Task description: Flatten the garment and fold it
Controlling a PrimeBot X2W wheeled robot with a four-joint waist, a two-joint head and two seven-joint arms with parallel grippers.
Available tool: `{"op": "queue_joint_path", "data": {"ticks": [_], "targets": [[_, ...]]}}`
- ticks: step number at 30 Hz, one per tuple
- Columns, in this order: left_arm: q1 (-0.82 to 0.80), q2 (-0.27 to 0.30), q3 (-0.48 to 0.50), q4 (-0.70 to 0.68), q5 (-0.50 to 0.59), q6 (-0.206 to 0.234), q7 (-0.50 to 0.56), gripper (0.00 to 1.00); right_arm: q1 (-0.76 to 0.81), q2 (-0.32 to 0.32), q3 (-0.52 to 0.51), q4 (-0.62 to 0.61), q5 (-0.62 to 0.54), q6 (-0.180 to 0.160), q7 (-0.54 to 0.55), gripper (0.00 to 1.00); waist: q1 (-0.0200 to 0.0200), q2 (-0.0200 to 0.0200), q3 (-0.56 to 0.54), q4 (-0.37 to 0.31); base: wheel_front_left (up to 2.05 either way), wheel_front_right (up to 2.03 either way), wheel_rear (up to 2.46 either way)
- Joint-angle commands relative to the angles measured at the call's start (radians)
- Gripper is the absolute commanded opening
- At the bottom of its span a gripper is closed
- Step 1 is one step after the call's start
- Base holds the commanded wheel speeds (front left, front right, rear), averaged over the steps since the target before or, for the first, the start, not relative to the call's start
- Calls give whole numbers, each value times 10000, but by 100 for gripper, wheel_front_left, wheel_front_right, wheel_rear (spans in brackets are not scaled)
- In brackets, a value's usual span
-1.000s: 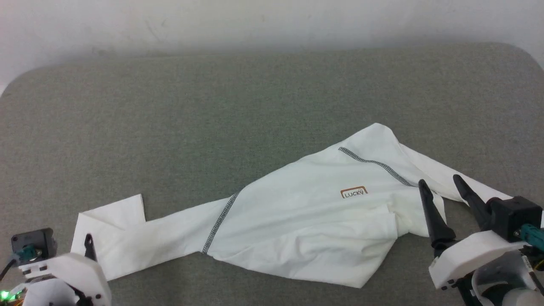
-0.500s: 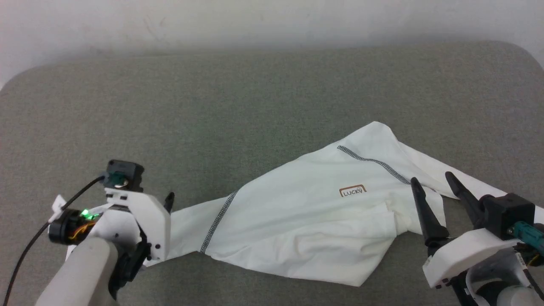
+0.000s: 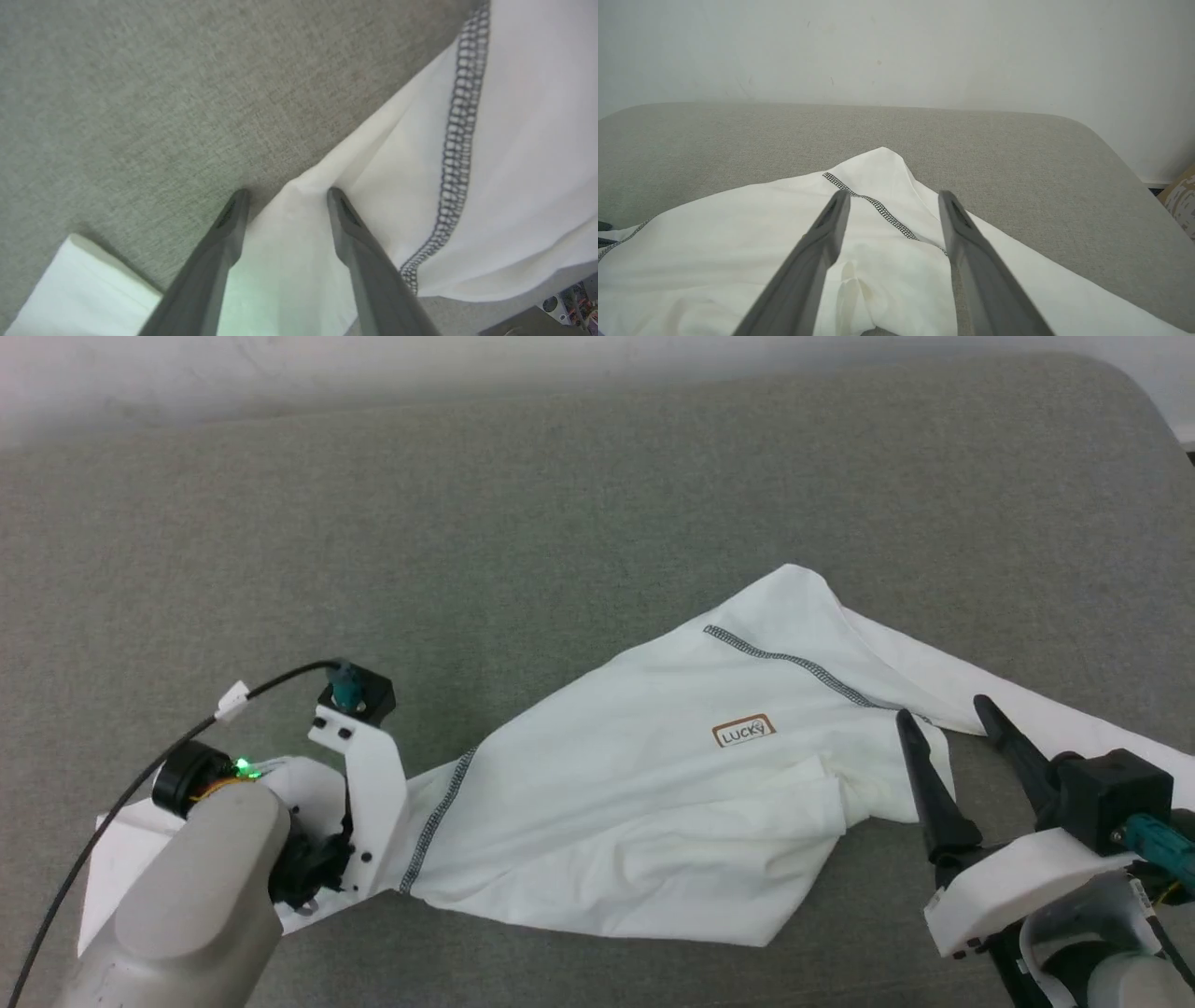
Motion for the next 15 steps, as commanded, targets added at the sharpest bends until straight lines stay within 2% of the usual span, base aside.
{"op": "queue_joint_path", "data": {"ticks": [1,4,10,15], "targets": [[387,-142,-370,500,-104,-129,358,0,-165,-2,4,-50,-74,-11,-69,100,1,0,111,-101,0,0,0],[208,-159,-306,405,-192,-147,213,0,-162,7,-31,-38,-106,-11,-83,100,1,0,114,-114,0,0,0],[-192,-67,424,-470,139,717,-1476,0,-87,32,-146,92,-113,-11,-49,100,1,0,-131,-25,0,0,0],[-478,456,1262,-1253,479,1565,-2602,0,-103,51,-135,138,-50,-11,-12,100,1,0,-214,-22,0,0,0]]}}
